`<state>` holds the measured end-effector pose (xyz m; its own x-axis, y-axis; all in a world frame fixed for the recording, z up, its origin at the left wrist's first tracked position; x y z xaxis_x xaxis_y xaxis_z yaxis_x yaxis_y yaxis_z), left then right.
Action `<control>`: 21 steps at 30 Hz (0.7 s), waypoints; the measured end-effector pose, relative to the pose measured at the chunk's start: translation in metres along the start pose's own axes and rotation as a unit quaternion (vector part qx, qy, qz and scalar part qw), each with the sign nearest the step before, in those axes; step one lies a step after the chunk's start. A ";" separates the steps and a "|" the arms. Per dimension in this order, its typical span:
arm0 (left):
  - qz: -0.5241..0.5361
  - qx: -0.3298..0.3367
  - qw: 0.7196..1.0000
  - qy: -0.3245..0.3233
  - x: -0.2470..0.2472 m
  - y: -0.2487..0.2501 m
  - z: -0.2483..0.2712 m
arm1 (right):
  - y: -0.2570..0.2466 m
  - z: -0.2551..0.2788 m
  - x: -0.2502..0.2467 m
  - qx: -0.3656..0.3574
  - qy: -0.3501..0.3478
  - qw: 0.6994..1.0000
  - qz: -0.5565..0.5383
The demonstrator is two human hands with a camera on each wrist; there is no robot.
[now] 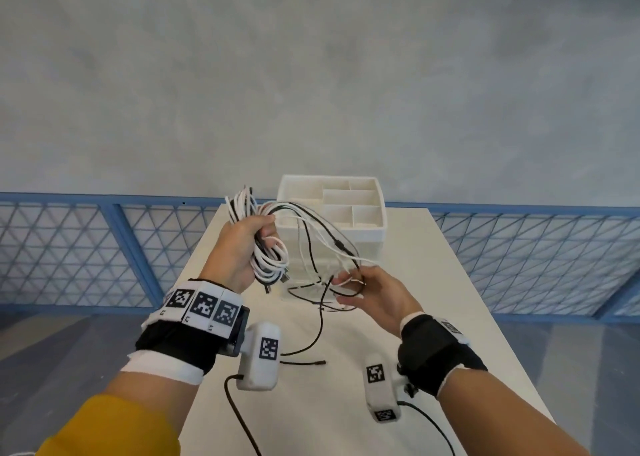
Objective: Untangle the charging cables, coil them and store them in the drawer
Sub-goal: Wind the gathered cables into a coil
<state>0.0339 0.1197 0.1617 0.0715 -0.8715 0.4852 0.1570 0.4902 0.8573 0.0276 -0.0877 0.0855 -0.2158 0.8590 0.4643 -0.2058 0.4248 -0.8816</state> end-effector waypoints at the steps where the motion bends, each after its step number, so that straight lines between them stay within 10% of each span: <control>1: 0.029 0.002 0.999 0.015 -0.008 0.002 -0.003 | -0.002 0.004 -0.004 0.005 -0.017 1.000 -0.002; 5: 0.084 0.004 0.996 0.044 -0.025 0.005 -0.008 | 0.003 0.012 -0.042 0.014 -0.008 0.979 0.205; 12: 0.032 -0.010 0.999 -0.037 0.000 0.003 -0.006 | 0.029 0.021 -0.097 0.118 0.010 0.753 0.647; 21: -0.151 0.001 0.977 -0.152 0.029 0.015 0.019 | -0.081 -0.015 -0.001 -0.263 0.107 0.815 0.504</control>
<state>0.0199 0.1023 0.1914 -0.2736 -0.9320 0.2376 0.1227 0.2112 0.9697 0.0587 -0.1181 0.1551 0.1616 0.8537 -0.4951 0.4237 -0.5131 -0.7464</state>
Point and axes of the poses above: each hand's wrist, its own z-axis away from the middle knuckle, its own x-axis out of the palm, y = z × x, the point moved 4 cm from there along -z, towards the middle knuckle, and after that the axes turned 6 degrees about -x, right-handed, at the moved point
